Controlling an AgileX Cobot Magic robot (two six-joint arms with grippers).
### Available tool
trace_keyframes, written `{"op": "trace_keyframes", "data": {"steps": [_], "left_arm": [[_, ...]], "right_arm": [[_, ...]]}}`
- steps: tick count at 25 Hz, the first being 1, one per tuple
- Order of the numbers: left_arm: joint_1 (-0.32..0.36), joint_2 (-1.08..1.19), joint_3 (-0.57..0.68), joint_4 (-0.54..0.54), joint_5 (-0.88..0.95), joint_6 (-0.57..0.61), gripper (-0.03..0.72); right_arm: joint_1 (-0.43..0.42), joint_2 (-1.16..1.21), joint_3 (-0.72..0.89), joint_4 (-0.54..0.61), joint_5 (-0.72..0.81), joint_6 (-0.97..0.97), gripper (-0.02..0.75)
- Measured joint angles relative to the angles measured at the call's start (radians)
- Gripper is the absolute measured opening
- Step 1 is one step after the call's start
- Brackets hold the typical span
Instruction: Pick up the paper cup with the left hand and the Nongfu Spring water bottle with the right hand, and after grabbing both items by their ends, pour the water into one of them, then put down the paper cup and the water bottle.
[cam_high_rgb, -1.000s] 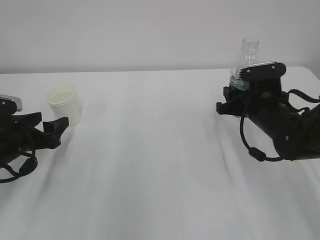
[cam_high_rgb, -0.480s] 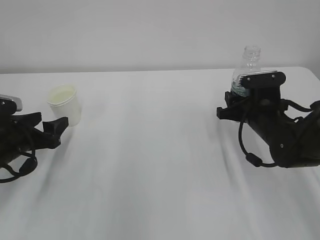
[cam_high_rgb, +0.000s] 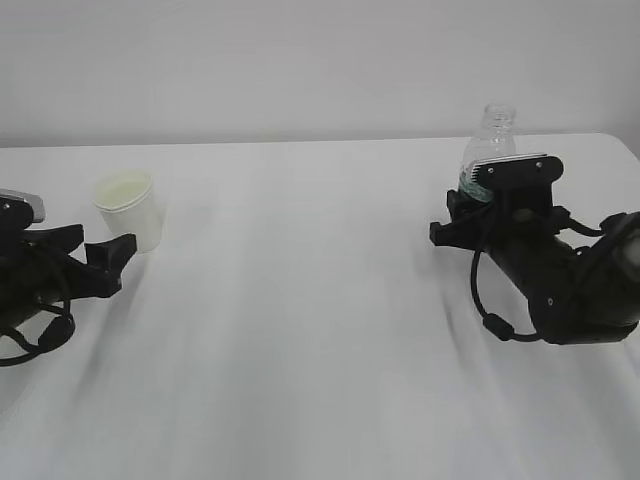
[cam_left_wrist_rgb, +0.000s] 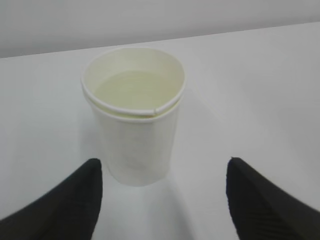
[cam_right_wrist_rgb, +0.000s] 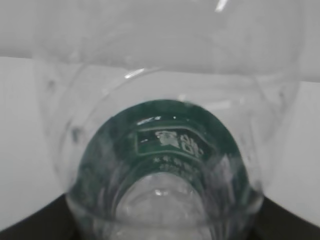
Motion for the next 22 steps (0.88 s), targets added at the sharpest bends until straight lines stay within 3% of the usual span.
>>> {"op": "trace_keyframes", "data": {"steps": [22], "left_arm": [[0.000, 0.000, 0.000, 0.002, 0.000, 0.000, 0.543]], "right_arm": [[0.000, 0.052, -0.028, 0.000, -0.009, 0.002, 0.405]]}}
